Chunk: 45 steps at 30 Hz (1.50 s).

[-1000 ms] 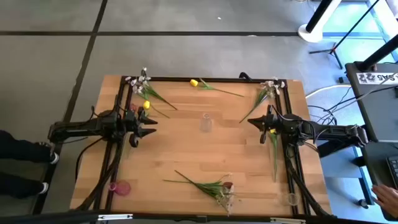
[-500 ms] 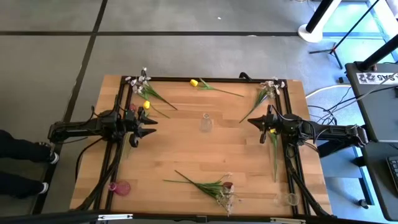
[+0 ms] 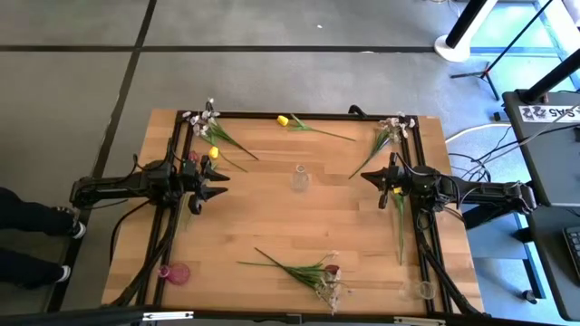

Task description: Sort flowers into vase by color

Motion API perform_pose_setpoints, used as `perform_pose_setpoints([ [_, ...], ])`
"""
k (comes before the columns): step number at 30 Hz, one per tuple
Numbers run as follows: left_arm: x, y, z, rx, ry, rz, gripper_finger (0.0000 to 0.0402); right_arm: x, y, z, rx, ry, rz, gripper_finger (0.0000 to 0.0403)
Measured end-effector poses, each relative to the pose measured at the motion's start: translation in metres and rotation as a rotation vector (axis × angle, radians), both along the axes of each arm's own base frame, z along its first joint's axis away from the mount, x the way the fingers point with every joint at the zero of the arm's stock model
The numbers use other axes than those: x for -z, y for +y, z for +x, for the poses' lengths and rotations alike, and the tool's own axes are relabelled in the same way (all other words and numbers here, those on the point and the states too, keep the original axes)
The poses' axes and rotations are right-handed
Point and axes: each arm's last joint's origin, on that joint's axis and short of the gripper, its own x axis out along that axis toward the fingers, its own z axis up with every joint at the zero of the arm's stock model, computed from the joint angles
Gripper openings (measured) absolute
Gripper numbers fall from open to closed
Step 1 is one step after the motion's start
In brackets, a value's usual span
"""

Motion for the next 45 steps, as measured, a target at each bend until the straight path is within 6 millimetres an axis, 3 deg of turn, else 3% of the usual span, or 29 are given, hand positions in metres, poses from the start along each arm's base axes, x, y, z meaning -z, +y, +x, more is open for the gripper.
perform_pose_setpoints([
  [27,0.0,0.0,0.0,0.0,0.0,0.0,0.0169,0.0,0.0,0.0,-0.004,0.0,-0.011,0.0001],
  [33,0.0,0.0,0.0,0.0,0.0,0.0,0.0169,-0.013,-0.002,0.003,-0.001,-0.017,-0.568,0.0001],
  [35,0.0,0.0,0.0,0.0,0.0,0.0,0.0169,-0.014,-0.002,0.004,-0.01,0.0,-0.658,0.0001],
  [42,0.0,0.0,0.0,0.0,0.0,0.0,0.0169,-0.023,-0.003,0.003,0.018,-0.036,-0.675,0.0001],
  [45,0.0,0.0,0.0,0.0,0.0,0.0,0.0169,-0.027,0.001,0.004,-0.083,-0.145,-0.574,0.0001],
])
